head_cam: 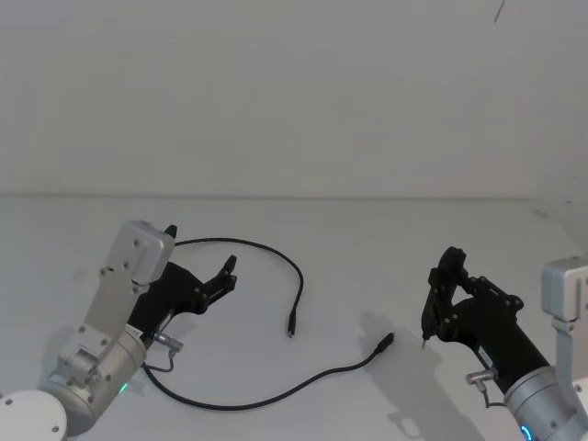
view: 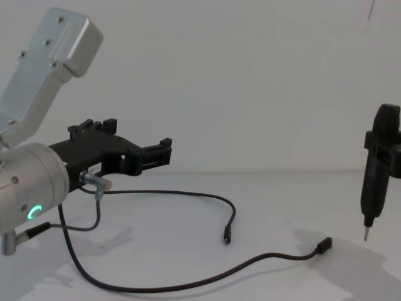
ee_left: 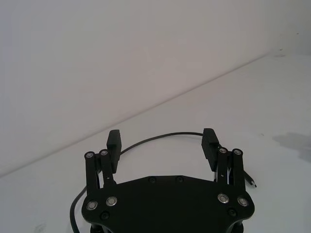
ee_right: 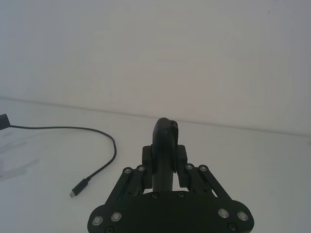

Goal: Pick up the data cable with the one hand.

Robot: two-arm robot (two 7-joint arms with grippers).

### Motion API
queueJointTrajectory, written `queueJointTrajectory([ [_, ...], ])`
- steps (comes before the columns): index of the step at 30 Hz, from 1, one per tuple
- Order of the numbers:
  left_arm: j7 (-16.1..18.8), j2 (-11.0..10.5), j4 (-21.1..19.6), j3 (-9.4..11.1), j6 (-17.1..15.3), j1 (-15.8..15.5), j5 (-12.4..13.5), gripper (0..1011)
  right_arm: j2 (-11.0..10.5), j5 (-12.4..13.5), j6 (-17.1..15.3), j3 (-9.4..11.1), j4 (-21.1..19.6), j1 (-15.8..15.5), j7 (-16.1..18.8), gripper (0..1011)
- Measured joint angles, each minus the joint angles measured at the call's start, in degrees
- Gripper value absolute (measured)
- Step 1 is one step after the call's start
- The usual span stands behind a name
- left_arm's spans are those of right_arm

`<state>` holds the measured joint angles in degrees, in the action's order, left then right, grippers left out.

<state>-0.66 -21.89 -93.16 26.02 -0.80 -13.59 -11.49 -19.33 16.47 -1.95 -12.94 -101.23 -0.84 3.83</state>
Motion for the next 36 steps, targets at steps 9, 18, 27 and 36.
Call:
queueJointTrajectory([
  [9, -2.02, -0.16, 0.05, 0.28, -0.34, -0.42, -0.45, 1002, 0.0, 0.0, 0.0, 0.0, 0.0, 0.0, 0.0, 279],
  [18, -7.11, -1.39, -1.27, 0.89, -2.27, -0.67, -2.76, 1001, 0.0, 0.0, 0.0, 0.0, 0.0, 0.0, 0.0, 279],
  [27, -13.65, -3.38, -4.0, 1.3, -6.97, -0.54, -6.63, 1001, 0.0, 0.0, 0.0, 0.0, 0.0, 0.0, 0.0, 279],
  [36, -19.75, -5.27, -6.42, 2.41, -14.43, -1.52, -10.58, 1001, 0.0, 0.0, 0.0, 0.0, 0.0, 0.0, 0.0, 279],
])
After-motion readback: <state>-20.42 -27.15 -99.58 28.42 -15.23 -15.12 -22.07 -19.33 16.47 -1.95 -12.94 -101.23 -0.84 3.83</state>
